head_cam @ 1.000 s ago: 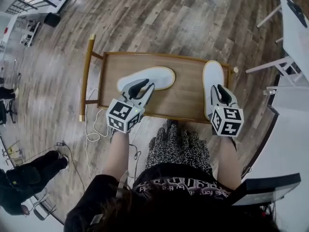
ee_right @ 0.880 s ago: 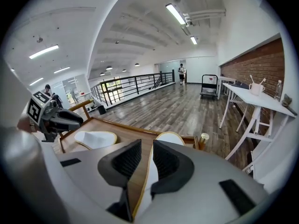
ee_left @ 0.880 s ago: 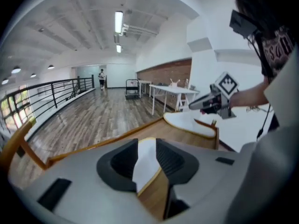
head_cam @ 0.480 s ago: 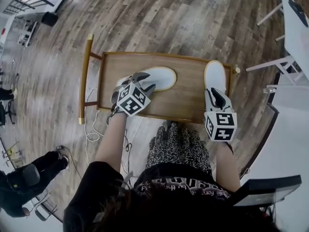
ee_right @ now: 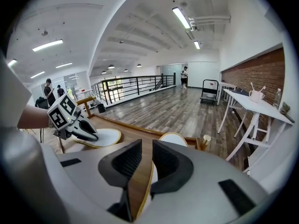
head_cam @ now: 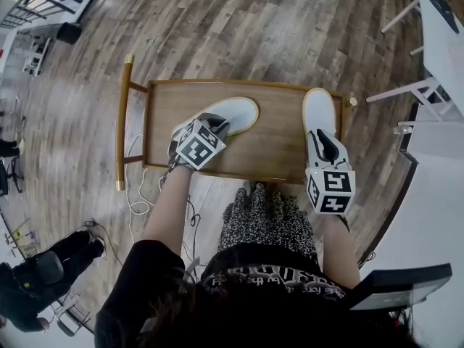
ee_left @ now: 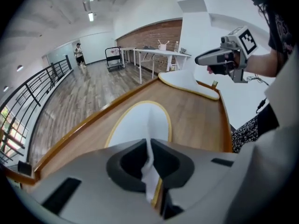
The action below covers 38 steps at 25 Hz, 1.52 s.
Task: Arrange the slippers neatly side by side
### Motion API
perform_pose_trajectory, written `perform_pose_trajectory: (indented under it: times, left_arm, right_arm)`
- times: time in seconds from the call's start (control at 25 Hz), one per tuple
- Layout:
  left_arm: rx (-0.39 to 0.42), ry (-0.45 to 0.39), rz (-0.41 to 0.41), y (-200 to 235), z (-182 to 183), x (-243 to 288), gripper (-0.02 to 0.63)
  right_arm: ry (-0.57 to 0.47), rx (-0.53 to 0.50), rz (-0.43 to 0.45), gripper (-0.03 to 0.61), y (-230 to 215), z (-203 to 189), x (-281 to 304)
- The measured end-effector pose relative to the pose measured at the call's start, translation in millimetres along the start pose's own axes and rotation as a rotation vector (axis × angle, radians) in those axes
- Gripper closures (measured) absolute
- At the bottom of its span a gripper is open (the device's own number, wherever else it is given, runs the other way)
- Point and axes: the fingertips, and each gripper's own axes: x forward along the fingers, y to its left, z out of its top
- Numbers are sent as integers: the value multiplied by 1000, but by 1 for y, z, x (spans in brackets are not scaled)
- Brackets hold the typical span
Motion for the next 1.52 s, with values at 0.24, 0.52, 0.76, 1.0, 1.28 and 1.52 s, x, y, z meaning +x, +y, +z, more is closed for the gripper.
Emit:
perform_pose_trajectory:
  times: [0.24, 0.52, 0.76, 1.0, 1.28, 1.52]
  left_arm:
    - [-161, -28, 20, -7, 11, 0, 597]
    - [-589, -236, 1, -32, 53, -11, 597]
    - [-794, -381, -40, -52, 101, -3, 597]
    - [-808, -428, -103, -64, 123, 29, 595]
    - [-664, -514, -82, -63, 129, -7, 531]
    - [-465, -297, 32, -65, 71, -6, 531]
  right_arm:
    - [-11, 13, -20, 506, -10, 0, -11]
    - [-13, 14, -57, 506, -22, -7, -25]
    - [-16, 18, -76, 508, -28, -13, -38]
    - [-5, 18, -90, 511, -37, -22, -50]
    - [-14, 30, -90, 511, -41, -24, -55]
    - [-19, 27, -76, 511, -37, -25, -52]
